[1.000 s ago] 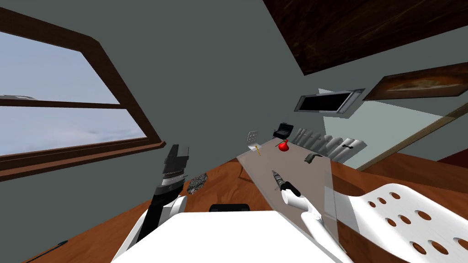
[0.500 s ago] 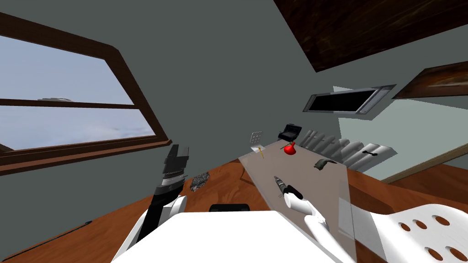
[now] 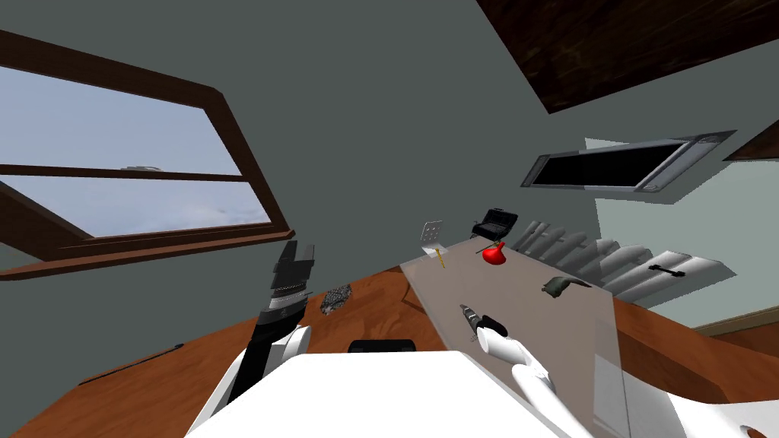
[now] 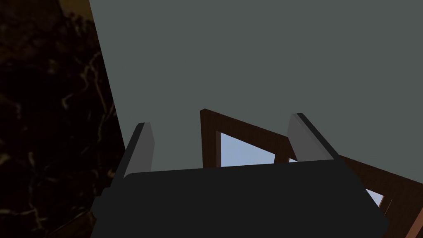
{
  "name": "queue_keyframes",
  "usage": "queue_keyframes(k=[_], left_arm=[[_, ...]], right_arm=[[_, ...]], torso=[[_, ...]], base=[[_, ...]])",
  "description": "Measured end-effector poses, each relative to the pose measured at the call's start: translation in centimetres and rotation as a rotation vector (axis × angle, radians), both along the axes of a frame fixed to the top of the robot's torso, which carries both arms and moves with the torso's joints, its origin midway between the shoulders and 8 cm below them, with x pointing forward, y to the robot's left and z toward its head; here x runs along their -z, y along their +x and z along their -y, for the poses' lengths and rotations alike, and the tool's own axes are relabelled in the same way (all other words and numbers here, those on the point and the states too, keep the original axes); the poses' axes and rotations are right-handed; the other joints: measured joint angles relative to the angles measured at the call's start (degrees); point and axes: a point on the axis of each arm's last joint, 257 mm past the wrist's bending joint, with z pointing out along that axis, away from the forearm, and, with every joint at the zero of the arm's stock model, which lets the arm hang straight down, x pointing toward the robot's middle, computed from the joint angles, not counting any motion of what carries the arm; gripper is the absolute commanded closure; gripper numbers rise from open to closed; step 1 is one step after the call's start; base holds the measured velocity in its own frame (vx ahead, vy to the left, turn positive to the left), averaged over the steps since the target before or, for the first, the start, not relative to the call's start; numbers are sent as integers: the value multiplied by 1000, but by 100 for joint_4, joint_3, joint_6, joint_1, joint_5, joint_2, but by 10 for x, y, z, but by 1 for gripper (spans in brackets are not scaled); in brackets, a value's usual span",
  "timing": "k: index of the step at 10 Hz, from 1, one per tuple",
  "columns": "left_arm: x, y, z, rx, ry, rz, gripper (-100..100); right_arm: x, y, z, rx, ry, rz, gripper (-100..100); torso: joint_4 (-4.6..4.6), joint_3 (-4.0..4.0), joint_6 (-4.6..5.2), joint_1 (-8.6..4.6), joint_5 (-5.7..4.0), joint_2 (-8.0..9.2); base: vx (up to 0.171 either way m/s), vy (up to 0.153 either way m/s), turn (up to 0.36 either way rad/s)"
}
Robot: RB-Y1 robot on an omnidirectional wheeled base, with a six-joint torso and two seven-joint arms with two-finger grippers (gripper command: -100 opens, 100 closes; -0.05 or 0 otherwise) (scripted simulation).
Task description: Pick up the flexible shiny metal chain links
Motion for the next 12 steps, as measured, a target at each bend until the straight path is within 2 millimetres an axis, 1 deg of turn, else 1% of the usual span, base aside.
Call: queue_keyframes(k=[2, 4, 6, 8, 10, 11, 12], left_arm=[[0, 0, 0, 0, 0, 0, 0], [0, 0, 0, 0, 0, 0, 0], [0, 0, 0, 0, 0, 0, 0], [0, 0, 0, 0, 0, 0, 0], [0, 0, 0, 0, 0, 0, 0], [0, 0, 0, 0, 0, 0, 0], [0, 0, 0, 0, 0, 0, 0]], right_arm=[[13, -25, 7, 15, 11, -79, -100], [29, -58, 15, 33, 24, -160, -100], [34, -71, 14, 38, 29, -201, -100], [45, -96, 18, 55, 42, -269, -100], [51, -123, 20, 69, 54, -336, -100], [53, -129, 21, 76, 59, -353, -100], [56, -143, 24, 86, 66, -386, -100]], torso=[[0, -1, 0, -3, -1, -1], [-1, -1, 3, -3, -1, -1], [0, 1, 1, 7, 1, 1], [0, 0, 2, 0, 0, 0], [0, 0, 2, 0, 0, 0], [0, 1, 3, 5, 0, 2], [1, 1, 1, 6, 1, 3]], base=[[28, -46, 187], [22, -37, 88], [18, -27, 132], [23, -41, 137], [17, -37, 89], [11, -24, 173], [14, -40, 157]])
